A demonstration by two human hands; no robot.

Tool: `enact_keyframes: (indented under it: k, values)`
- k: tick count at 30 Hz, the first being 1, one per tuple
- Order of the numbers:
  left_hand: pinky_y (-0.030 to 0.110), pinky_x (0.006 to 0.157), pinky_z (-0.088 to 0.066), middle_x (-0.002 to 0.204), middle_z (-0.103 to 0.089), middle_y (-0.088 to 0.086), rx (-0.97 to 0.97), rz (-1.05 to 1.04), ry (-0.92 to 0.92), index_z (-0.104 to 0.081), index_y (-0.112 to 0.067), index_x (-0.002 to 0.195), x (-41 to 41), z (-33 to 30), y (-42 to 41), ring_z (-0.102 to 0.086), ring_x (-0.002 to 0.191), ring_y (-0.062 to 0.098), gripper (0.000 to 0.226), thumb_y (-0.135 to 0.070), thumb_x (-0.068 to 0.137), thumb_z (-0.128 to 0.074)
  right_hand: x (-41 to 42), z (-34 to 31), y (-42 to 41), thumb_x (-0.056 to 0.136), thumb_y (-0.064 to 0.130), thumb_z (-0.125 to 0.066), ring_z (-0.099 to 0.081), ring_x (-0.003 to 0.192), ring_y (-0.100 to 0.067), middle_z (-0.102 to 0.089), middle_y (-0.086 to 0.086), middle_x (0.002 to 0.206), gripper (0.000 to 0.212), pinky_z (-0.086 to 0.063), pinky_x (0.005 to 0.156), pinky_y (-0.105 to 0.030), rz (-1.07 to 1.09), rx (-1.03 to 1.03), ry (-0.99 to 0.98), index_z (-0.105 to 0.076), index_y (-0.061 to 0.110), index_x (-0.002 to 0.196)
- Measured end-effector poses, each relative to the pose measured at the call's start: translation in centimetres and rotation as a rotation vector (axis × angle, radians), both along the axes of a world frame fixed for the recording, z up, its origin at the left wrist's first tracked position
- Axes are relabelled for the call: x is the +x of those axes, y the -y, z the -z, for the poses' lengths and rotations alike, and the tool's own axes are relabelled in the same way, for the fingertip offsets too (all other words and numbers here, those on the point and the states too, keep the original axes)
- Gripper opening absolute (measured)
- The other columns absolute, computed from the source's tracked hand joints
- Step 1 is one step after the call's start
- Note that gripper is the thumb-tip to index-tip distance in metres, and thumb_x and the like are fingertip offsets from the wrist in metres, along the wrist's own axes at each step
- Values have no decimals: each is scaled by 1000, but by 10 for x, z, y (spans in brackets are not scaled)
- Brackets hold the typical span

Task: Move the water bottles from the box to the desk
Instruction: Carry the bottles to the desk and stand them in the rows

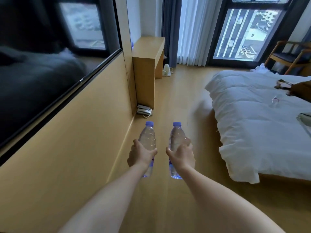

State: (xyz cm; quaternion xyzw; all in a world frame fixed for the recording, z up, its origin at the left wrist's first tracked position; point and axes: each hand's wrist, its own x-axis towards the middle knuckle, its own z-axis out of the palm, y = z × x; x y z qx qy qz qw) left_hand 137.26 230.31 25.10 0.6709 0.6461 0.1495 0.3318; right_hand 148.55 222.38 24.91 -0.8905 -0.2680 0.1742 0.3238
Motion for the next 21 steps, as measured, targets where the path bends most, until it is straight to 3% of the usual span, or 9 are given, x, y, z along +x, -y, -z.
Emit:
enact_keyframes:
  k: [12,21]
  values:
    - [42,86,-51,117,-59,6,36,96,53,-39,-15,122,174,7,-250,-60,102,30,74,-52,70,-74,157,5,-240,80,47,-68,-56,113,-34,-48,-11,131,77,-48,86,-39,71,55,19,-27,12,136]
    - [43,81,-53,105,-61,4,53,195,124,-40,-17,108,309,-19,-423,-62,92,29,62,-47,69,-77,274,-18,-405,81,48,-66,-57,111,-32,-46,-10,132,79,-46,84,-38,179,103,-5,-24,13,138]
